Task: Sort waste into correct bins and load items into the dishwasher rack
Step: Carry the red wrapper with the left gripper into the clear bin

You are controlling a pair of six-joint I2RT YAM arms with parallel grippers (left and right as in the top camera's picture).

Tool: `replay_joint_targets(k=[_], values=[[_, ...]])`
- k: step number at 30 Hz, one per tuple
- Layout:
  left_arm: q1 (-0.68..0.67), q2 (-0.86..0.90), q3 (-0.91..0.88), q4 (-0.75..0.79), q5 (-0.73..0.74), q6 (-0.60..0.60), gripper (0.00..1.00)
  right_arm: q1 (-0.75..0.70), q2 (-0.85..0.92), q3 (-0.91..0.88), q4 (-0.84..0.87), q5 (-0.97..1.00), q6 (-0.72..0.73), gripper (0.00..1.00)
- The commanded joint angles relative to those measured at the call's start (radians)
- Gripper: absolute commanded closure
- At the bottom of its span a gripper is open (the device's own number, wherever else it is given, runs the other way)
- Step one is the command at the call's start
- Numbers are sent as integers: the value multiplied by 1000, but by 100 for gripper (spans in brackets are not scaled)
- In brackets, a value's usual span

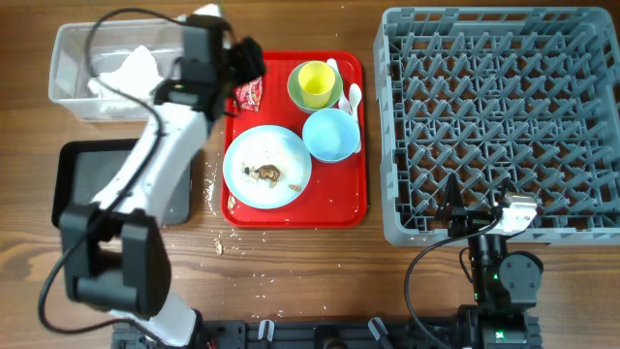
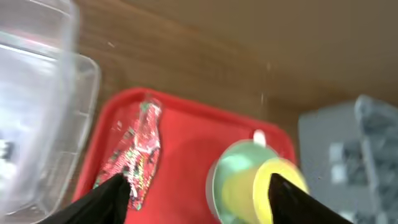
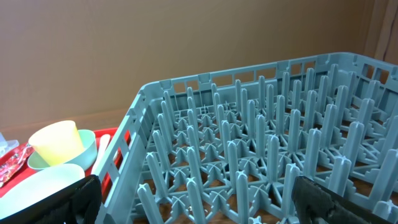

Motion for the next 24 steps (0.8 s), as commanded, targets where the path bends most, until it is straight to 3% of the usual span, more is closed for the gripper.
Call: replay_joint_targets(k=[1,5,17,19,24], values=[[-6,108,2,6,-58,83,28,-5,-2,-1,6,-9,-18,0],[-7,217,2,40,-58,175,24,-5,-2,-1,6,-10,-18,0],[-2,375,2,129,-116,195,26,-5,-2,-1,6,-9,-18,0],[-2,380,2,133,-115,195,33,-5,-2,-1,6,-9,-17,0],[-2,391,2,132,-114,194,76,-5,-2,-1,6,-9,-17,0]])
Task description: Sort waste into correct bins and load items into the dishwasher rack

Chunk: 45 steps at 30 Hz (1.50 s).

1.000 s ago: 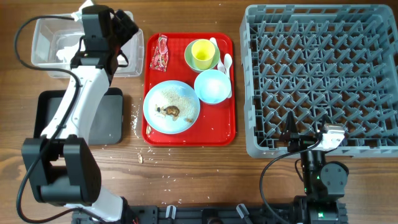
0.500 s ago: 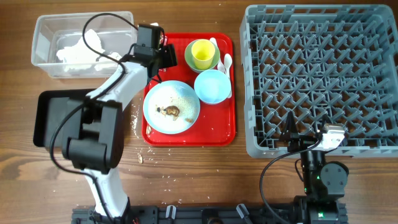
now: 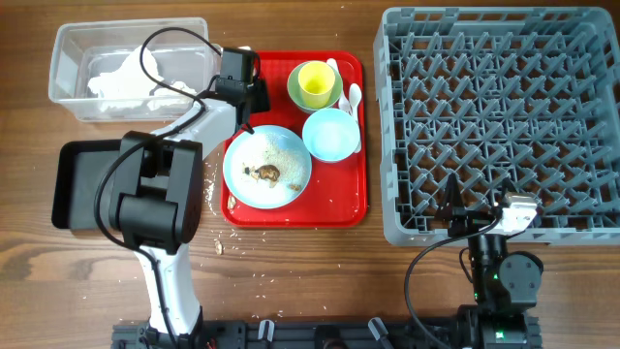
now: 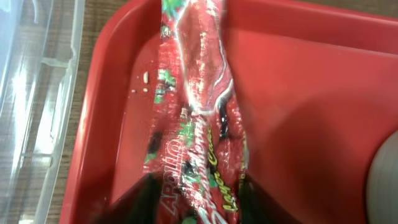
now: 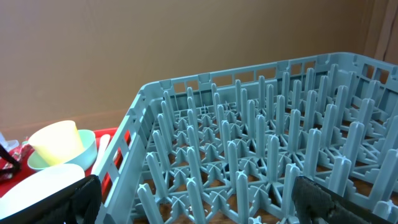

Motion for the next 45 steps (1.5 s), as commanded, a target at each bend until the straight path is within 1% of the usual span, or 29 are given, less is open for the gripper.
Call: replay_joint_targets(k=[1,4,5,8,10,13,16,18,20,21,23,24,26,27,28,31,32,33,34,35,36,37,39,41,42,43,45], values=[[7,34,2,-1,-9,2,84,-5,-2,-1,6,-9,-17,0],[6,32,2,-2,-9,2,96,-5,-2,-1,6,-9,-17,0],[6,26,2,-6,-9,-9,96,-5,-2,-1,6,-9,-17,0],[6,-61,2,-40,-8,-108,96,-5,-2,-1,6,-9,-17,0],[6,-134,2,-51,-8,-138,96,-5,-2,-1,6,-10,-17,0],[8,-288,2,-62,-9,-190,96,-5,-2,-1,6,-10,-17,0],[11,-417,2,-61,-14,-196,96,-5,-2,-1,6,-10,-17,0],[23,-455,2,-71,-90,-294,96,-5,-2,-1,6,-9,-17,0],[55,-466,2,-93,-170,-451,96,-5,-2,-1,6,-9,-17,0],[74,-465,2,-110,-181,-531,96,-5,-2,-1,6,-9,-18,0],[144,-451,2,-160,-184,-776,96,-5,-2,-1,6,-9,-17,0],[170,-443,2,-163,-184,-847,96,-5,-2,-1,6,-10,-17,0],[212,-429,2,-163,-184,-926,96,-5,-2,-1,6,-10,-17,0],[236,-419,2,-154,-184,-948,92,-5,-2,-1,6,-9,-17,0],[253,-409,2,-143,-183,-957,83,-5,-2,-1,6,-10,-17,0],[293,-382,2,-93,-180,-956,68,-5,-2,-1,6,-9,-17,0],[301,-381,2,-87,-180,-956,36,-5,-2,-1,6,-10,-17,0],[306,-382,2,-86,-180,-956,11,-5,-2,-1,6,-10,-17,0],[309,-385,2,-87,-163,-948,7,-5,-2,-1,6,-10,-17,0],[310,-390,2,-87,-141,-943,5,-5,-2,-1,6,-10,-17,0],[310,-404,2,-82,-100,-892,2,-5,-2,-1,6,-9,-17,0],[310,-418,2,-84,-77,-856,0,-5,-2,-1,6,-10,-17,0],[310,-483,2,-99,-41,-734,0,-5,-2,-1,6,-9,-17,0],[318,-588,2,-142,-47,-673,0,-5,-2,-1,6,-9,-17,0],[336,-651,2,-196,-53,-650,0,-5,-2,-1,6,-9,-17,1],[369,-717,2,-286,-53,-636,0,-5,-2,-1,6,-10,-17,0],[431,-789,2,-417,-53,-636,0,-5,-2,-1,6,-10,-17,0]])
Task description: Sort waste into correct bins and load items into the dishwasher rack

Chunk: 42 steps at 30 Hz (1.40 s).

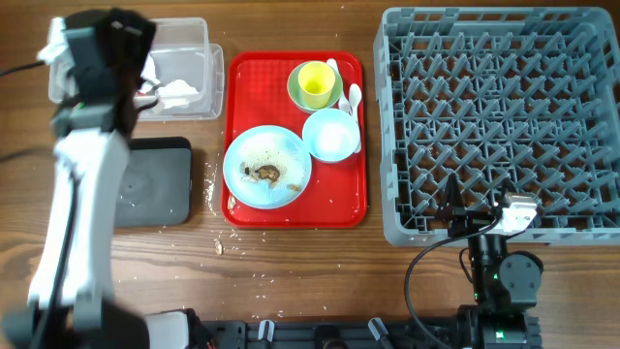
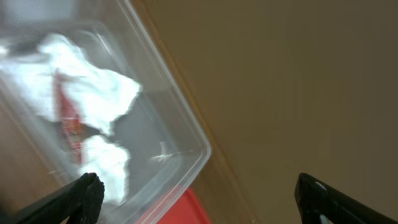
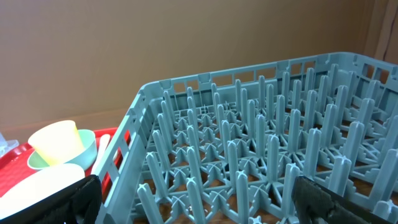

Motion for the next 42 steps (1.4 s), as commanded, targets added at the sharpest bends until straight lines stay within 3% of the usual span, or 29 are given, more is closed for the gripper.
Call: replay_joint_targets(k=[1,3,9,15,16,17,19,21,23,24,26,28,29,32,35,37,42], values=[[122,-162,2,-187,-3,71,0,-5,-5,-1,5,-9,-18,0],[210,-218,2,-329,-3,71,0,-5,-5,-1,5,-10,-18,0],[360,-239,2,-510,-3,71,0,-5,-5,-1,5,-9,-17,0],[378,-239,2,-587,-3,71,0,-5,-5,-1,25,-10,-17,1],[378,-239,2,-587,-3,71,0,-5,-5,-1,75,-19,44,0],[378,-239,2,-587,-3,71,0,-5,-5,-1,104,-63,167,0],[378,-239,2,-587,-3,71,0,-5,-5,-1,113,-250,636,0],[378,-239,2,-587,-3,71,0,-5,-5,-1,104,-446,1286,0],[378,-239,2,-587,-3,71,0,-5,-5,-1,75,-546,1724,0],[378,-239,2,-587,-3,71,0,-5,-5,-1,127,-548,1718,0],[378,-239,2,-587,-3,71,0,-5,-5,-1,312,-548,1532,0],[378,-239,2,-587,-3,71,0,-5,-5,6,529,-529,1524,0],[378,-239,2,-587,-3,71,0,-5,-5,25,555,-512,1523,0],[378,-239,2,-587,-3,71,0,-5,44,140,491,-495,1295,0],[378,-239,2,-587,-3,71,0,-5,219,328,289,-550,1005,0],[378,-239,2,-587,-3,71,0,-5,454,513,222,-719,814,0],[378,-239,2,-587,-3,71,0,63,914,857,168,-1019,638,0]])
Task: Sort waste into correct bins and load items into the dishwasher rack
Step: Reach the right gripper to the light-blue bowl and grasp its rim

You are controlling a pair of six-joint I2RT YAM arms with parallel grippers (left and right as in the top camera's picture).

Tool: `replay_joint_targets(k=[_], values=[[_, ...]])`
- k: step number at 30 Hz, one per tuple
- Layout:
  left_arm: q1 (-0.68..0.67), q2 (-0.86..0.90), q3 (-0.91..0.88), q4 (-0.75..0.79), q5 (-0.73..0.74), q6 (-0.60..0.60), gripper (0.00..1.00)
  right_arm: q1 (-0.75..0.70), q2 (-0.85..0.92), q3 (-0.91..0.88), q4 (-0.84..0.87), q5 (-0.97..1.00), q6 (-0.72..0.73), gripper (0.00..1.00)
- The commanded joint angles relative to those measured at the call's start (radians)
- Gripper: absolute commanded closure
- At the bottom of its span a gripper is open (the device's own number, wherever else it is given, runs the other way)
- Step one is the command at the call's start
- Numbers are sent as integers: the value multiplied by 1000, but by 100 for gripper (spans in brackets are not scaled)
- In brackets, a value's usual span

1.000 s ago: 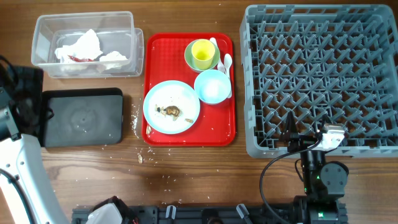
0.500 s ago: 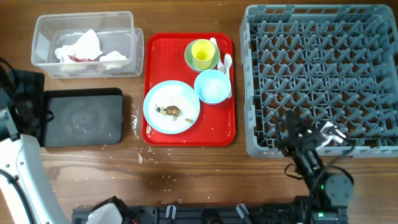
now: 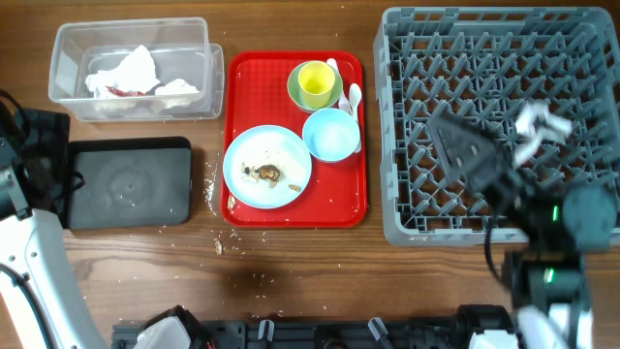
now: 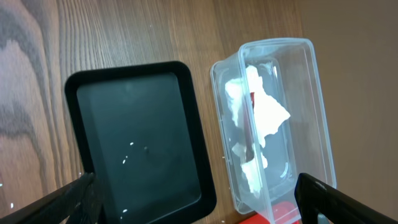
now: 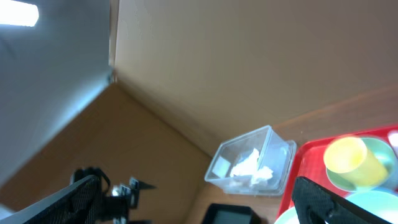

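Note:
A red snack wrapper (image 4: 251, 99) lies among white tissues in the clear bin (image 3: 68, 44). On the red tray (image 3: 291, 211) are a soiled plate (image 3: 267, 167), a blue bowl (image 3: 330, 134), a yellow cup (image 3: 316, 82) standing in a green bowl, and a white spoon (image 3: 354, 95). The grey dishwasher rack (image 3: 387, 126) holds no dishes. My left gripper (image 4: 199, 208) is open with nothing in it, at the table's far left, looking down on the black tray (image 4: 140, 137). Raised over the rack's front part, my right gripper (image 5: 199, 208) is open, facing the cup (image 5: 351, 155).
The black tray (image 3: 126, 184) lies left of the red tray, just below the clear bin. Crumbs are scattered on the wood beside the red tray's left edge. The left arm (image 3: 34, 165) stands at the table's left edge.
My left gripper was over the clear bin and is now back at the table's far left. The right arm, then resting in front of the rack, is now raised above it.
My left gripper first hung open over the red wrapper in the tray's back left corner, then was down on it. Later it was open above the clear bin, with the wrapper among the tissues. Now it has drawn back and the right arm has risen.

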Motion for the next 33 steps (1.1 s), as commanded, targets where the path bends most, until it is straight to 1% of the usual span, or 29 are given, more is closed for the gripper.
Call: replay_joint_targets(k=[1,2,3,4,5,6,7,9,11,12,13,15,18,20,22,23,26,27,28,31,32,33], values=[[6,-4,-4,0,-2,20,0,84,242,193,-68,-208,-199,0],[6,-4,-4,0,-2,20,0,117,294,234,-103,-200,-233,0],[6,-4,-4,0,-2,20,0,186,381,308,-196,-143,-303,0],[6,-4,-4,0,-2,20,0,253,443,369,-305,-39,-359,0],[6,-3,-4,0,-2,20,0,308,487,422,-408,84,-416,0],[6,-4,-4,0,-2,20,0,381,544,497,-544,279,-477,1],[6,-4,-4,0,-2,20,0,432,587,560,-646,433,-504,0],[6,-4,-4,0,-2,20,0,504,680,684,-809,626,-539,0],[6,-4,-4,0,-2,20,0,555,780,805,-936,650,-598,0],[6,-3,-4,0,-2,20,0,576,830,860,-1004,668,-601,0],[6,-4,-4,0,-2,20,0,591,867,900,-1057,698,-602,0],[6,-3,-4,0,-2,20,0,617,945,955,-1151,724,-654,0],[6,-4,-4,0,-2,20,0,625,1012,955,-1177,705,-673,0],[6,-4,-4,0,-2,20,0,625,1053,955,-1136,666,-659,0],[6,-4,-4,0,-2,20,0,625,1077,954,-1073,656,-512,0],[6,-4,-4,0,-2,20,0,625,1085,953,-1051,657,-473,0],[6,-4,-4,0,-2,20,0,625,1127,946,-1029,738,-438,0],[6,-4,-4,0,-2,20,0,625,1145,945,-1034,750,-434,3],[6,-4,-4,0,-2,20,0,625,1171,945,-1034,751,-433,17],[6,-4,-4,0,-2,20,0,632,1234,945,-1033,753,-411,34],[6,-3,-4,0,-2,20,0,639,1260,945,-1034,772,-385,38],[6,-4,-4,0,-2,20,0,647,1284,945,-1033,794,-355,39]])
